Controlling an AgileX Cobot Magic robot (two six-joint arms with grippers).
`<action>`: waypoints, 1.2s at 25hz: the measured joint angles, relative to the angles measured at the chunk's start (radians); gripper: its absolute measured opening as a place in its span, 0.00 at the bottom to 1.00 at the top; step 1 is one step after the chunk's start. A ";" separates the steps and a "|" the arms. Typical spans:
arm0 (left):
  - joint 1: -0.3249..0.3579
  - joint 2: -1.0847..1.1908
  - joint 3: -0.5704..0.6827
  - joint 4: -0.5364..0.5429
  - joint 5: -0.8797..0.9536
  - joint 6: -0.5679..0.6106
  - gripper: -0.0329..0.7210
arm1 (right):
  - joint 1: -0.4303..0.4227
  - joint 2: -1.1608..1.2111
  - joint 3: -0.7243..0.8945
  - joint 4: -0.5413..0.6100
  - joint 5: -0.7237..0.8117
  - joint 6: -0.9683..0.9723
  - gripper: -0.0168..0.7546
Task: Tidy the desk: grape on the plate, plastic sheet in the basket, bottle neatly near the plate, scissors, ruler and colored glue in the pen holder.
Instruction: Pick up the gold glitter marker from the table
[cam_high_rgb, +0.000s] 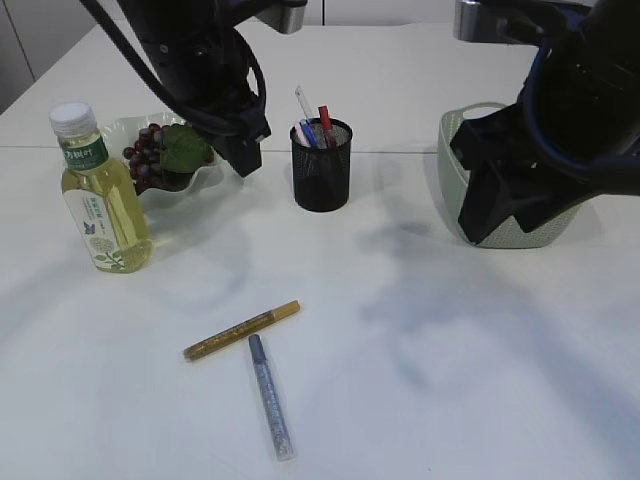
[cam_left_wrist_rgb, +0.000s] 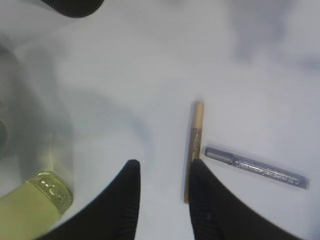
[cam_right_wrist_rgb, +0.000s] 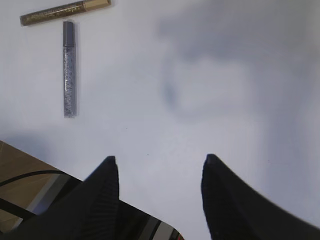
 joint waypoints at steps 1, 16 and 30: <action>0.000 0.000 0.000 0.008 0.002 0.000 0.37 | 0.000 0.000 0.000 0.000 0.000 0.000 0.57; 0.000 0.135 0.169 0.011 -0.010 0.000 0.36 | 0.000 0.000 0.000 0.000 0.000 0.000 0.57; 0.000 0.178 0.294 0.008 -0.194 0.011 0.36 | 0.000 0.000 0.000 0.000 0.000 0.000 0.57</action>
